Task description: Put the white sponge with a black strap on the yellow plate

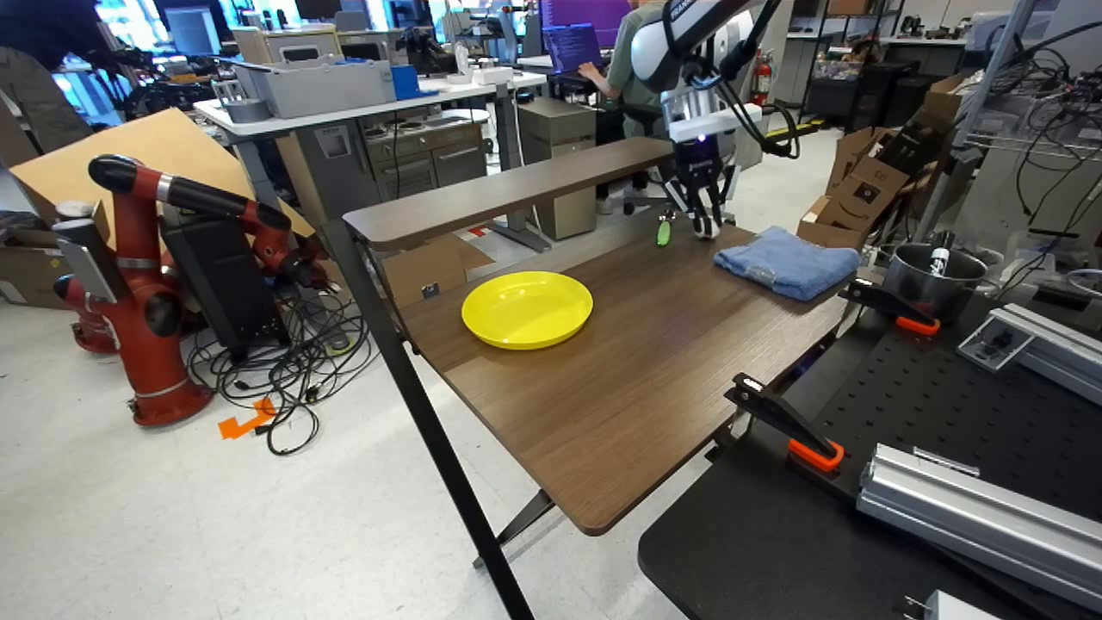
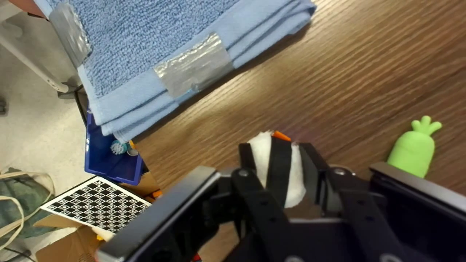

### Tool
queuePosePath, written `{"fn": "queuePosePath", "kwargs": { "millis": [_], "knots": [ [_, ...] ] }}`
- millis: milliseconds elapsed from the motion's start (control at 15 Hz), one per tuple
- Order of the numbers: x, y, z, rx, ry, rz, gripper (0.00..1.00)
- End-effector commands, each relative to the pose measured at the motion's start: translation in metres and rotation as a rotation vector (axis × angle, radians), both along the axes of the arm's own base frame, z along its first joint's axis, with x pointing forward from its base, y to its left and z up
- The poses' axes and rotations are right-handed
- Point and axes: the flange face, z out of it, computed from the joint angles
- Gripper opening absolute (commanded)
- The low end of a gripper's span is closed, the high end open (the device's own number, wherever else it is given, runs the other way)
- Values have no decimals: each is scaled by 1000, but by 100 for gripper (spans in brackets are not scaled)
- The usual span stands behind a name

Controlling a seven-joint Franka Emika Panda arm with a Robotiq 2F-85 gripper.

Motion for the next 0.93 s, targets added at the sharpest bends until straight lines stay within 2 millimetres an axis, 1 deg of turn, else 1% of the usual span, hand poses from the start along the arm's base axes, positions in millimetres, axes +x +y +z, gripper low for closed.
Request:
{"fn": "queuePosePath", "kwargs": {
  "millis": [0,67,200,267,467,600,867],
  "knots": [
    [5,-1,1,-2,17,-15,5],
    [6,-2,2,-1,15,-13,2],
    [7,-1,9,14,20,-7,5],
    [6,1,12,23,32,4,3],
    [7,16,26,43,60,57,4],
    [11,32,38,56,65,100,4],
    [27,77,69,52,25,210,4]
  ]
}}
